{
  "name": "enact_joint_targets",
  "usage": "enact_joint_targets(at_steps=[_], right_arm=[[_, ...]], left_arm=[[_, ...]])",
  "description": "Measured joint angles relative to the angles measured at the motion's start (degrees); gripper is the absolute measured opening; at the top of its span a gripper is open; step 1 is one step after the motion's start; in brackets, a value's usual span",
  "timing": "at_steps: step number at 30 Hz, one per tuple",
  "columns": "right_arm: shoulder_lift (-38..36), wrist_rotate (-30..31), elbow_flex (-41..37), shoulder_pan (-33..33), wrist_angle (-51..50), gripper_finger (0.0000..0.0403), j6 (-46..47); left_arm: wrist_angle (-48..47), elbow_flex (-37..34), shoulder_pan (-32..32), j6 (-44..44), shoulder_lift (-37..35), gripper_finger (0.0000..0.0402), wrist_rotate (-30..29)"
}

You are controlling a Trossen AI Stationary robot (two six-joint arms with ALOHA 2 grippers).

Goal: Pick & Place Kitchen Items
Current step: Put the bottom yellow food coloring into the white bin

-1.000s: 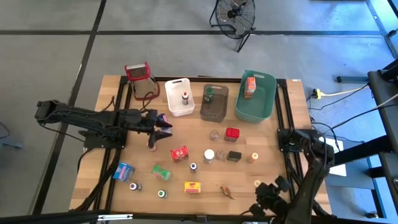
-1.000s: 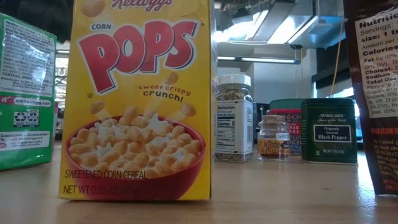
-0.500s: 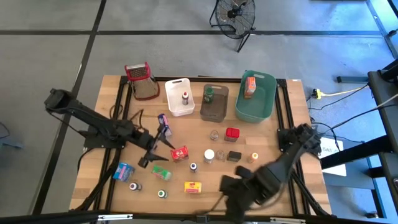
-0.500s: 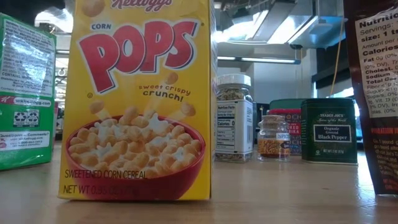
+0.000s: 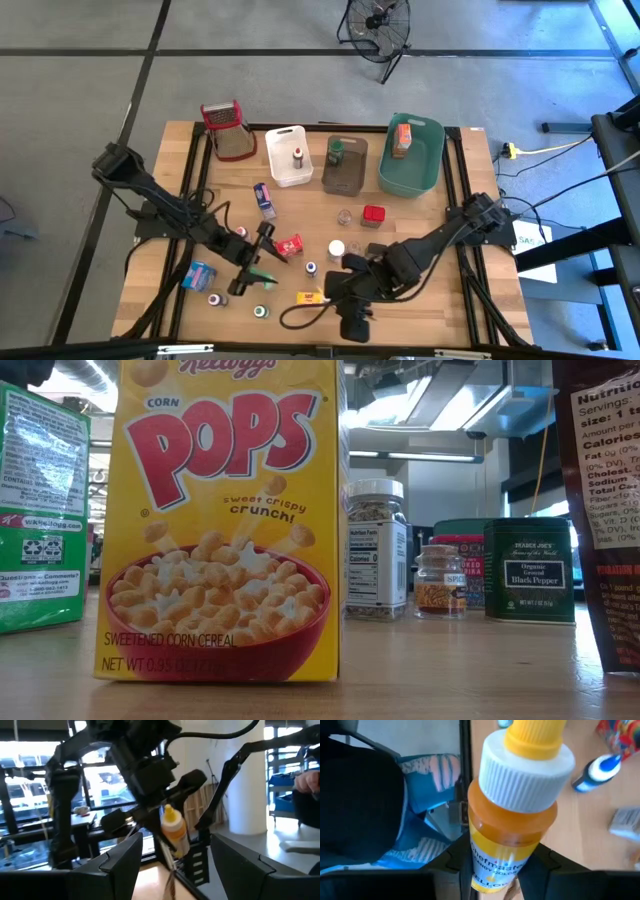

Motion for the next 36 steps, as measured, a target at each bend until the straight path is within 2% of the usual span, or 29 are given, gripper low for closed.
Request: enact_joint_targets(at_steps=[7,13,36], right_arm=[[0.6,1.0,0.0,-1.2,2.9,0.0119,-6.0],[1.1,1.2,0.0,-1.8,2.8,0.0119,-8.0],[1.0,2.4,0.0,-3.5,3.8,0.0119,-10.8]], left_arm=[[2.5,6.6,0.2,-6.4,10.8,0.023,0.0],[3.9,12.3,0.2,-8.9,15.9,0.023,0.4],[4.3,13.8,2.6,-13.2,17.8,0.023,0.3]])
